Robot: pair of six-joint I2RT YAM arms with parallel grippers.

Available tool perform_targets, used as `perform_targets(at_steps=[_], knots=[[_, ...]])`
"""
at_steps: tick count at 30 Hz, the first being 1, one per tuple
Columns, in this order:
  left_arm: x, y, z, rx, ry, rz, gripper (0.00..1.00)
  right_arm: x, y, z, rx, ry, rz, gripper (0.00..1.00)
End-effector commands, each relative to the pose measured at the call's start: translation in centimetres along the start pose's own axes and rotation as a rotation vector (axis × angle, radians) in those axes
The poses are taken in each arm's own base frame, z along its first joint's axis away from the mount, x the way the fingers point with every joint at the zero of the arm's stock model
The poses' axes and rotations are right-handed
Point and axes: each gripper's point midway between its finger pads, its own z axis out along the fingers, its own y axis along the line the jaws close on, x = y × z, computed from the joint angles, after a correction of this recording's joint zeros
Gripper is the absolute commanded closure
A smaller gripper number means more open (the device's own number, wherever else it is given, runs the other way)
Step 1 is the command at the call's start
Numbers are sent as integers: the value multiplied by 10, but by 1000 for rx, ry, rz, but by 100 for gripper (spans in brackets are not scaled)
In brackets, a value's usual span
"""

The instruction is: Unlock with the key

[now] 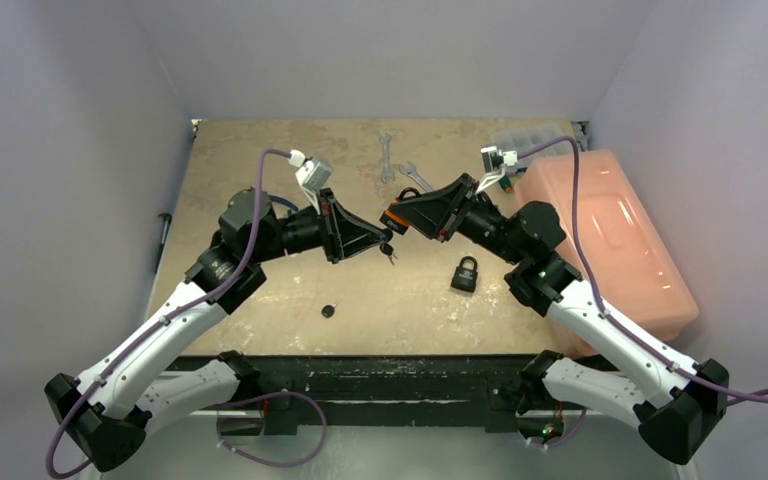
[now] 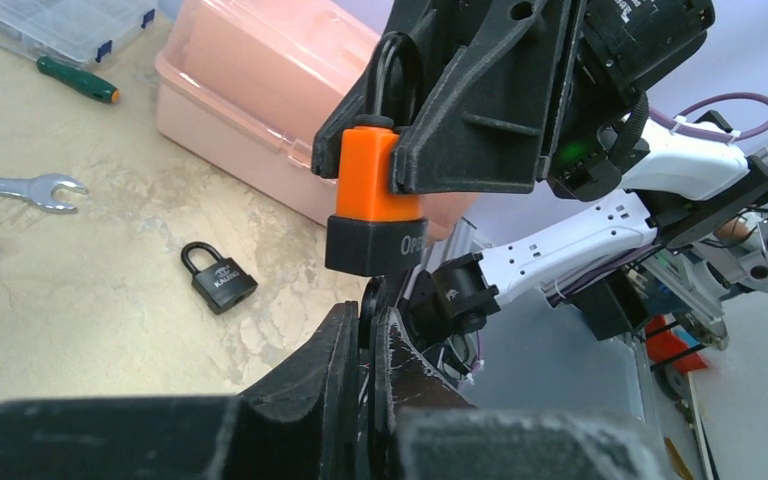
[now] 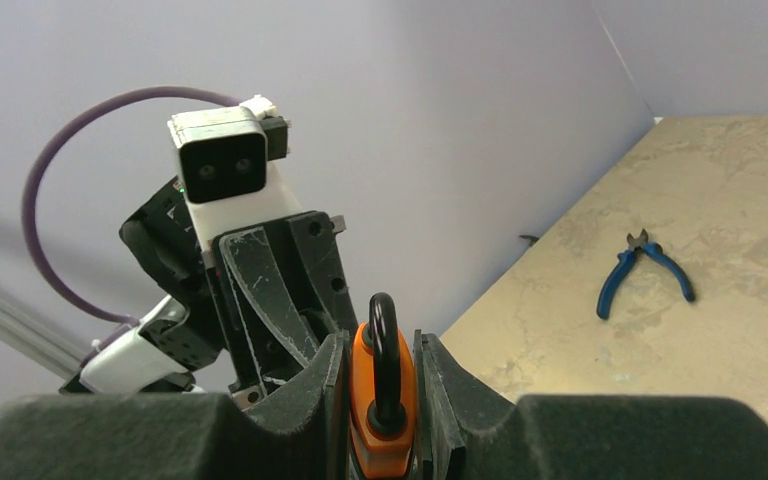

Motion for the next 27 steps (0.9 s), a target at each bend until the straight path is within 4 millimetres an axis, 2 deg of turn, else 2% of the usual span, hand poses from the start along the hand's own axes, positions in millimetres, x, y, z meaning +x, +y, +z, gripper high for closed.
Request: perform_targets(at_steps=[1, 13, 27], knots=[[-11, 0, 5, 0, -25, 17, 100, -36, 45, 1, -126, -97, -42, 100], [-17, 15, 6, -77, -54, 37, 100, -34, 25, 4, -29, -90, -47, 100], [-18, 24, 5, -124, -65, 46, 100, -32, 19, 5, 1, -83, -48, 100]])
